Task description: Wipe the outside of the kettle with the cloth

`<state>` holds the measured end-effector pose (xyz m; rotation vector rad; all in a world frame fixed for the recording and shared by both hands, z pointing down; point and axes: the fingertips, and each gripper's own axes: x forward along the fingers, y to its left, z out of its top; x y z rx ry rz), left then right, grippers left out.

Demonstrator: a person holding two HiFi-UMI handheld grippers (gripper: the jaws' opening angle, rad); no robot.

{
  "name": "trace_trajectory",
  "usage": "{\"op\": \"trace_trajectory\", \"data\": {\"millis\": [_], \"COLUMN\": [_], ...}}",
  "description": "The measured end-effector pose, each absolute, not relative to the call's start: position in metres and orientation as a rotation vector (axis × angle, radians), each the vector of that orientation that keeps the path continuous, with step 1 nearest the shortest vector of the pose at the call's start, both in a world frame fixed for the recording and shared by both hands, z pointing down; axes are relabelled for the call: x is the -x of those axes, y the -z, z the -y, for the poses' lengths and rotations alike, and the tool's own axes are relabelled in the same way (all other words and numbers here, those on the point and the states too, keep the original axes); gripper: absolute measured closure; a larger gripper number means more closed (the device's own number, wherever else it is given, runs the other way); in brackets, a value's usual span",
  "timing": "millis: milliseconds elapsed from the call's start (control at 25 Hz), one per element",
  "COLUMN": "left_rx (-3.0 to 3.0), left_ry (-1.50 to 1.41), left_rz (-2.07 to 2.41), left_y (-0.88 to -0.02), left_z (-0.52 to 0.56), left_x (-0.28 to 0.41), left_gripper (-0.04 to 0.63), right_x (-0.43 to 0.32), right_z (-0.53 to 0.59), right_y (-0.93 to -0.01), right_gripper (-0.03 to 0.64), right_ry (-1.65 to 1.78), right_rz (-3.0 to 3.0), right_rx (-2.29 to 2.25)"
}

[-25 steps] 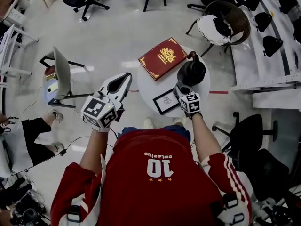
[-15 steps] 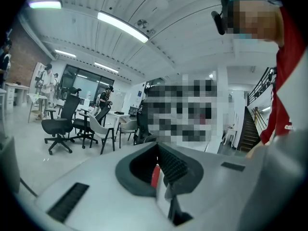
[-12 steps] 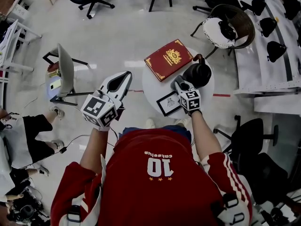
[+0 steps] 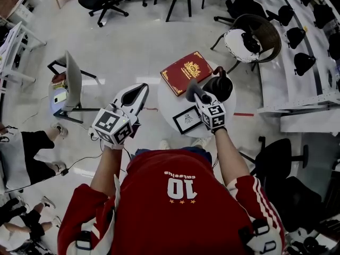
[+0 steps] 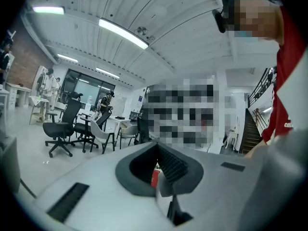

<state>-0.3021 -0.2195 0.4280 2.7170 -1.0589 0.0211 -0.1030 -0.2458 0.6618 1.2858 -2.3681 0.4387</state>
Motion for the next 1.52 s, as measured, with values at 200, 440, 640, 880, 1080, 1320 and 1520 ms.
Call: {"op": "trace_trajectory", "data": {"millis": [200, 440, 640, 880, 1080, 1320, 1520], "left_rx": [-2.715, -2.723, -2.763, -2.845, -2.887, -2.933, -2.937], "left_ry": [-0.05, -0.009, 0.056, 0.143, 0.129, 0.131, 0.161], "left_rz": [1.053, 1.072, 1.059, 0.988, 0.942, 0.971, 0.965], "left_y": [-0.427, -0.416, -0.391, -0.36, -0.351, -0.336, -0.329], "left_z": [0.212, 0.206, 0.197, 0.181, 0.175, 0.18, 0.187], "left_x": [0.305, 0.314, 0.313, 0.298, 0.284, 0.27, 0.256], "left_gripper": [0.588, 0.588, 0.588, 0.588, 0.588, 0.588, 0.588], "right_x": [0.111, 0.13, 0.142, 0.139, 0.13, 0.096, 0.065], "right_z": [0.231, 0.214, 0.198, 0.173, 0.158, 0.147, 0.138], "right_y": [-0.622, -0.559, -0.496, -0.431, -0.401, -0.382, -0.368], "right_gripper": [0.569, 0.569, 0.569, 0.569, 0.569, 0.569, 0.569], "right_ry": [-0.4, -0.371, -0.316, -0.21, -0.162, -0.114, -0.084], "right_rz": [2.388, 2.455, 2.525, 2.607, 2.607, 2.569, 2.509], "right_rx": [-1.288, -1.314, -1.362, -1.464, -1.561, -1.741, -1.855]}}
